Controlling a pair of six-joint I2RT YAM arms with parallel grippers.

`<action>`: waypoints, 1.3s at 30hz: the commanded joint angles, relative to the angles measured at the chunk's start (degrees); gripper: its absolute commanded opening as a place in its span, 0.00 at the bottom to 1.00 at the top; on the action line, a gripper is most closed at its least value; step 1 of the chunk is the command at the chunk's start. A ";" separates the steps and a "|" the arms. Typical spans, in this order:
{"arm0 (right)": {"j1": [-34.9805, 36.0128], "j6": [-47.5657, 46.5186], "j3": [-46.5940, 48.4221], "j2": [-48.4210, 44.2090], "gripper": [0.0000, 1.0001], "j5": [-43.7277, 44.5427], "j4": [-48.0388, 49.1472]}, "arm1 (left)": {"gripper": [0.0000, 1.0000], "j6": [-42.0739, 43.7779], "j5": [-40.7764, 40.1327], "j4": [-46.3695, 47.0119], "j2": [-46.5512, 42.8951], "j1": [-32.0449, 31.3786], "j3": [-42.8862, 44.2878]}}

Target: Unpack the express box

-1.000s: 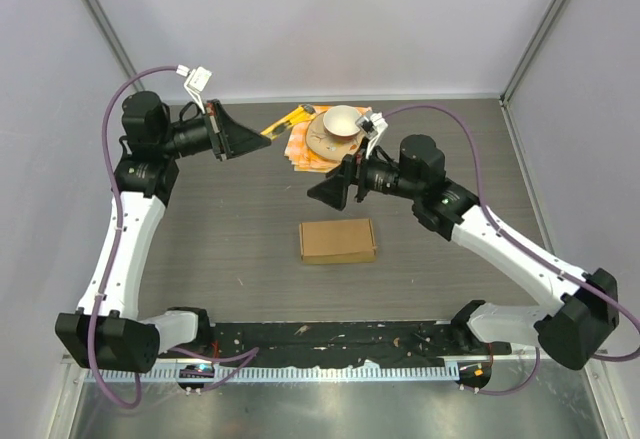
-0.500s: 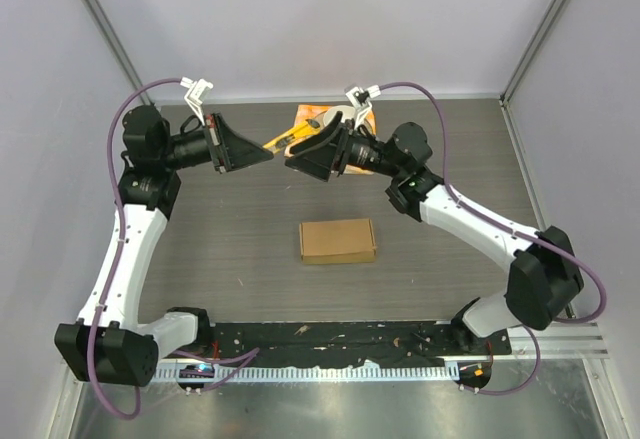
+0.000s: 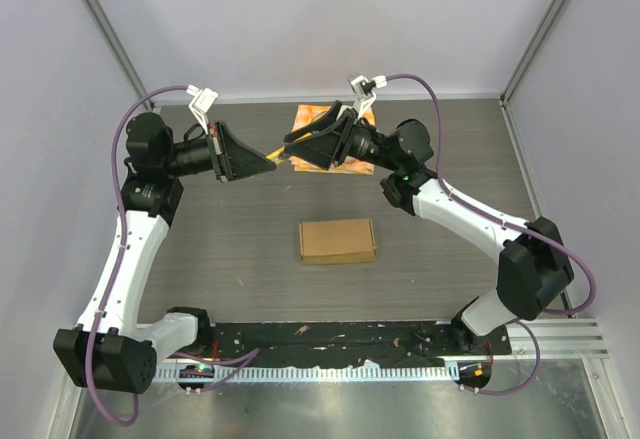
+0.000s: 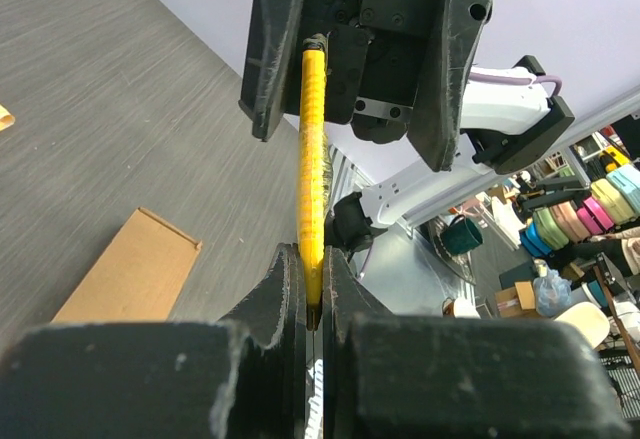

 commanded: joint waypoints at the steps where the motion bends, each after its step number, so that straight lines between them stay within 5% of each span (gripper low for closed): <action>1: 0.10 1.79 1.00 0.54 0.69 -0.68 5.57 | 0.00 -0.53 -0.06 2.24 -1.32 -0.11 -0.04; 13: 2.21 0.12 -1.46 0.98 0.61 -0.95 3.82 | 0.00 -1.58 -0.06 3.64 -1.15 -0.11 0.40; 19: 2.30 0.21 0.03 1.68 0.34 -0.34 3.91 | 0.00 -1.58 0.55 3.64 -1.67 -0.19 -0.21; 23: 2.30 0.29 0.03 1.68 0.04 0.54 4.34 | 0.00 -1.41 1.17 3.64 -1.94 -0.11 -0.83; 31: 2.21 -0.32 -2.08 0.72 0.01 2.65 5.31 | 0.00 -1.49 2.40 3.64 -2.47 -0.11 -1.71; 34: 2.21 -1.54 -1.99 0.10 0.01 2.66 4.35 | 0.21 -1.49 3.53 3.56 -2.20 -0.11 -1.53; 35: 2.12 -2.33 -1.99 -0.34 0.01 2.74 2.52 | 0.47 -1.49 3.89 3.30 -2.12 -0.11 -1.19; 38: 1.60 -6.55 -2.16 -2.71 0.01 2.66 -3.27 | 0.91 0.26 5.21 -0.82 -1.33 -0.11 0.48; 39: 0.99 -7.69 -2.69 -4.45 0.01 2.66 -4.69 | 0.96 3.40 5.47 -2.75 -0.72 -0.11 1.10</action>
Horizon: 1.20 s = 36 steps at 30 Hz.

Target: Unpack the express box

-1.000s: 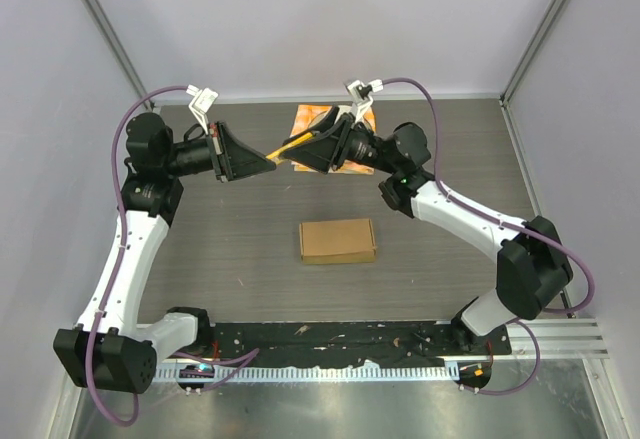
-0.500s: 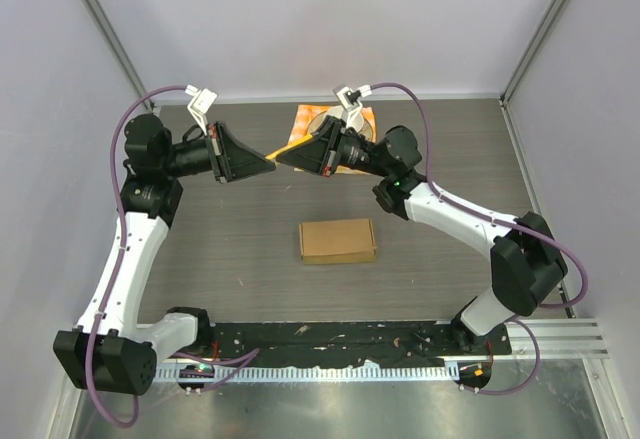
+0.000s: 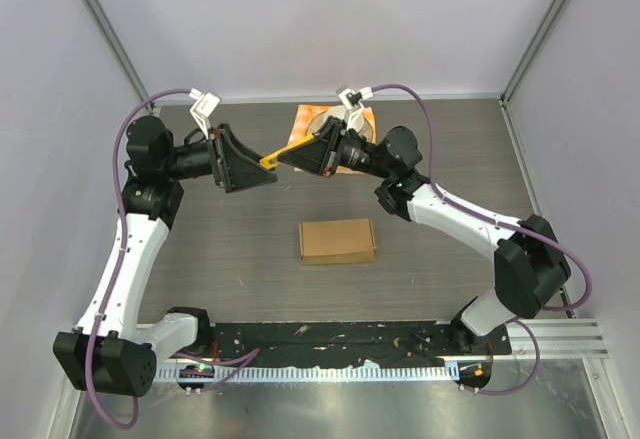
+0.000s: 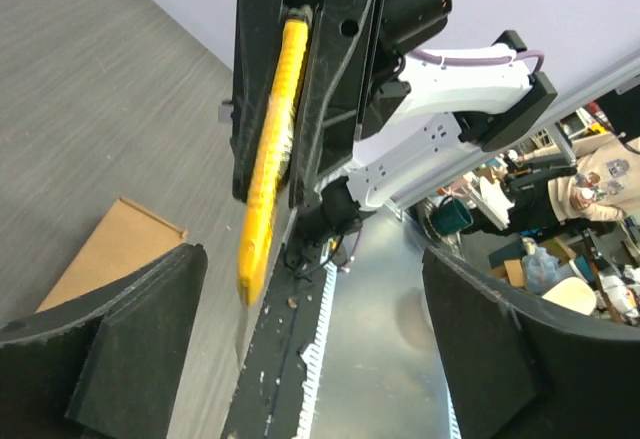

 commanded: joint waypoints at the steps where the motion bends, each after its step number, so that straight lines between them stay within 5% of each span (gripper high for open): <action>1: -1.25 -7.85 -0.68 -6.67 0.01 1.83 -5.49 | 0.97 5.23 3.66 -8.74 0.73 -0.09 3.37; 6: -2.92 -14.18 -3.05 -12.56 0.01 1.74 -15.67 | 1.00 14.90 2.71 -17.90 1.88 0.09 6.71; 8: -3.54 -19.70 -3.23 -17.13 0.01 5.48 -27.12 | 1.00 31.47 -0.98 -32.37 2.84 0.09 10.38; 12: -3.54 -35.16 -2.70 -22.58 0.01 18.23 -44.32 | 1.00 50.93 -23.44 -44.37 2.85 -8.21 9.54; 13: -3.54 -36.50 -3.14 -23.20 0.01 20.96 -46.26 | 1.00 53.31 -35.68 -45.25 2.32 -11.48 8.40; 16: -3.62 -38.71 -6.47 -25.31 0.01 32.03 -49.18 | 1.00 57.63 -52.26 -41.32 -0.14 -23.79 1.46; 21: -3.89 -38.45 -11.04 -25.67 0.01 46.88 -48.92 | 1.00 64.28 -61.27 -42.79 4.06 -32.66 -0.40; 27: -3.89 -38.10 -12.46 -22.16 0.01 49.64 -46.46 | 1.00 73.01 -70.69 -41.14 9.34 -44.97 -2.07; 36: -4.15 -36.96 -16.06 -20.13 0.01 47.27 -44.61 | 1.00 74.69 -73.94 -34.11 16.64 -50.27 -3.56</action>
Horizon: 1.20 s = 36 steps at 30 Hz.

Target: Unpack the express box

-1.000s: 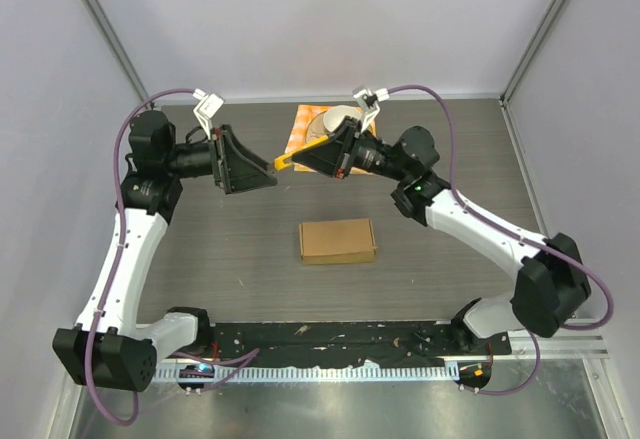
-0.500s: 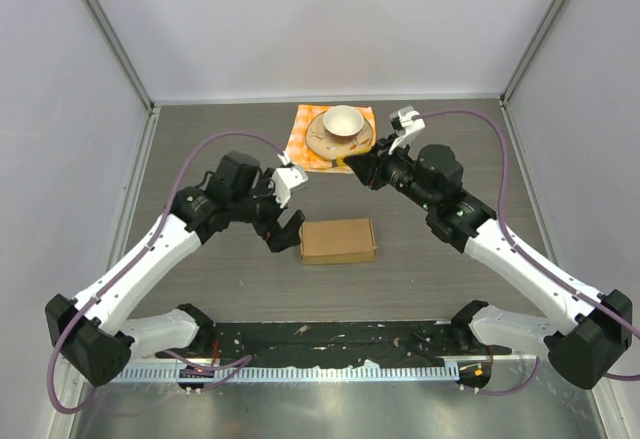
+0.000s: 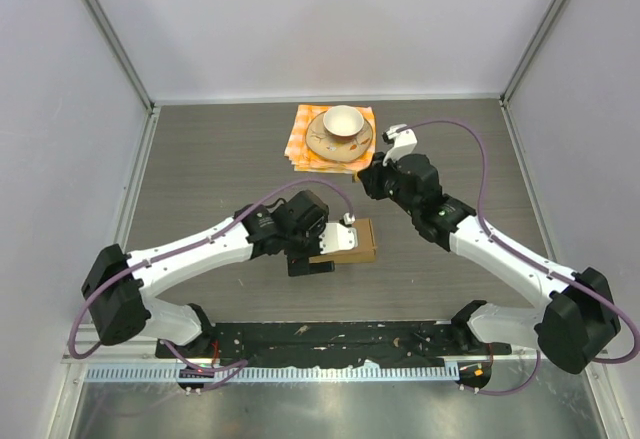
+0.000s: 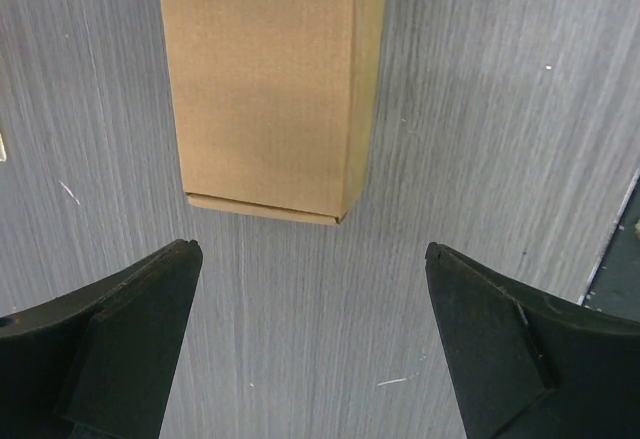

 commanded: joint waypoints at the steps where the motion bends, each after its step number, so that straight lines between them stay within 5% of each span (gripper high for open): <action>1: -0.35 0.38 -1.16 0.24 0.01 0.32 3.84 | 1.00 2.28 -5.37 6.20 1.15 -0.83 -0.83; 11: -0.44 2.92 -2.12 1.47 0.01 -2.41 6.65 | 1.00 2.10 -9.08 5.95 5.80 -4.17 -1.80; 27: -0.44 5.47 -4.85 7.79 0.01 -11.28 13.07 | 1.00 8.06 -14.78 26.24 5.45 -4.52 -12.35; 36: -0.44 6.53 -6.17 12.01 0.01 -13.92 15.45 | 1.00 10.36 -13.39 26.96 10.72 -4.70 -11.91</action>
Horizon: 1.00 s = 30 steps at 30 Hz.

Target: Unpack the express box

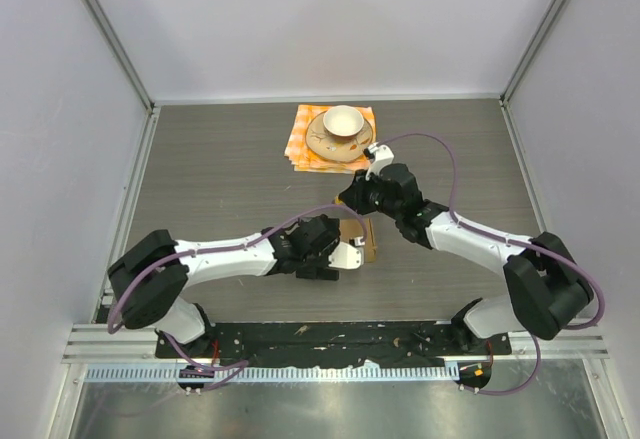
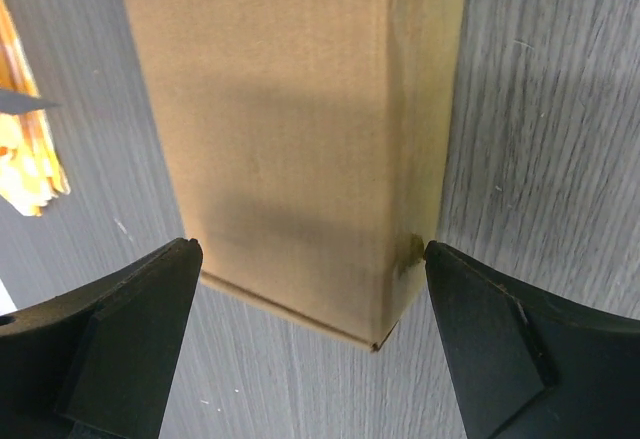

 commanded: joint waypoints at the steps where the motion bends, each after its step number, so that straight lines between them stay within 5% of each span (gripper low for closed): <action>1: -0.17 1.02 -0.27 1.55 0.01 -2.66 4.39 | 1.00 1.64 1.50 2.41 3.12 -0.24 0.62; 13: -0.17 -1.26 0.79 6.29 0.01 -2.75 4.83 | 0.98 2.87 8.70 -1.90 4.09 0.29 2.46; 23: -0.17 -0.91 -0.44 7.44 0.01 -3.81 5.88 | 0.17 -0.90 12.84 -14.61 2.78 1.17 11.94; 25: -0.17 -0.91 -0.36 7.53 0.01 -4.07 6.14 | 0.07 -2.57 15.82 -18.14 2.60 1.17 15.90; 30: -0.17 -1.00 0.79 7.88 0.01 -4.95 5.27 | 0.04 -5.83 23.62 -28.26 1.20 1.87 22.14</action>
